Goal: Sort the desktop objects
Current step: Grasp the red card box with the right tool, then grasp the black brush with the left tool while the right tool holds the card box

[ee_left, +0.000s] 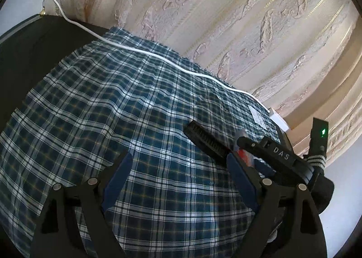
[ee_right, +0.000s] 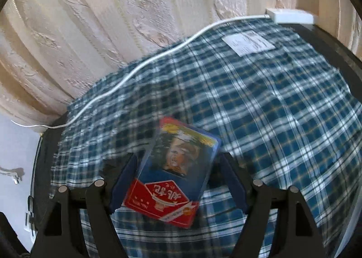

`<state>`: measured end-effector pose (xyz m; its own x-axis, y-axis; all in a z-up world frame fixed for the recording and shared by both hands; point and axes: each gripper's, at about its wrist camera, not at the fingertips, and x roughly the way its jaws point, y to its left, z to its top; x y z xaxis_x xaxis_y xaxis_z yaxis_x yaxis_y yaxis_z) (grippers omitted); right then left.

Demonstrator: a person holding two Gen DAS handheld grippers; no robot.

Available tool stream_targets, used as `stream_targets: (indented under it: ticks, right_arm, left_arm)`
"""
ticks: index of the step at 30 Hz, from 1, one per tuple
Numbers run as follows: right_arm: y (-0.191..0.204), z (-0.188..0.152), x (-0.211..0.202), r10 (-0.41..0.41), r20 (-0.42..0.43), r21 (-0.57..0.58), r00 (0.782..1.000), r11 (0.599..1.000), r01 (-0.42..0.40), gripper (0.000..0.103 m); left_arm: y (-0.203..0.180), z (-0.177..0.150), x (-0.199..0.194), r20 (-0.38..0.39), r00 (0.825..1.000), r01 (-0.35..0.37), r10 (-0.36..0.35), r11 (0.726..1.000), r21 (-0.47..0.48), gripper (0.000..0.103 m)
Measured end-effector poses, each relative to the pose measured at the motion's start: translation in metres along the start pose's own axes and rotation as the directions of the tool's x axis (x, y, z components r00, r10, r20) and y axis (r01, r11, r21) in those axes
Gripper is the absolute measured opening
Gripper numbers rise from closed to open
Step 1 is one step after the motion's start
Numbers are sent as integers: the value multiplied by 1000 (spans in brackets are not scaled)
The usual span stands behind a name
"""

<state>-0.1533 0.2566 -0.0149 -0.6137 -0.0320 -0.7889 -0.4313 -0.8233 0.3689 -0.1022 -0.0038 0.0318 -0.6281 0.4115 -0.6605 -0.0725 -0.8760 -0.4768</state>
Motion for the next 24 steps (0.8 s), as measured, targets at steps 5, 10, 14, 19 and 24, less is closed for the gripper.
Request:
stream_targets:
  ticks: [5,10,14,19,24]
  right_arm:
    - [-1,-2,-4,10,17,-33,1000,999,-9,79]
    - [-4,-4,-7,6,21,-59,1000,998,-5,67]
    - [-13,-10,-19,-15,44,-74,999,997,18,67]
    - [-27,-22,-45,-36,86,-99,996,994,45,67]
    - [-36,-42,-72,-40,135,-136,990,989,59,67]
  left_arm:
    - [-3,-2,3,-12,1000,6,-6,1000,11,88]
    - [-4,-3,4,-21,1000,13,-13,1000,15,88]
    - [-6,-4,4,-24,999,24,-24,999,21,88]
    - [-12,-5,7,-31,999,27,-26,999,40,88]
    - [-24,-8,15,-38,999,-3,6,995,96,88]
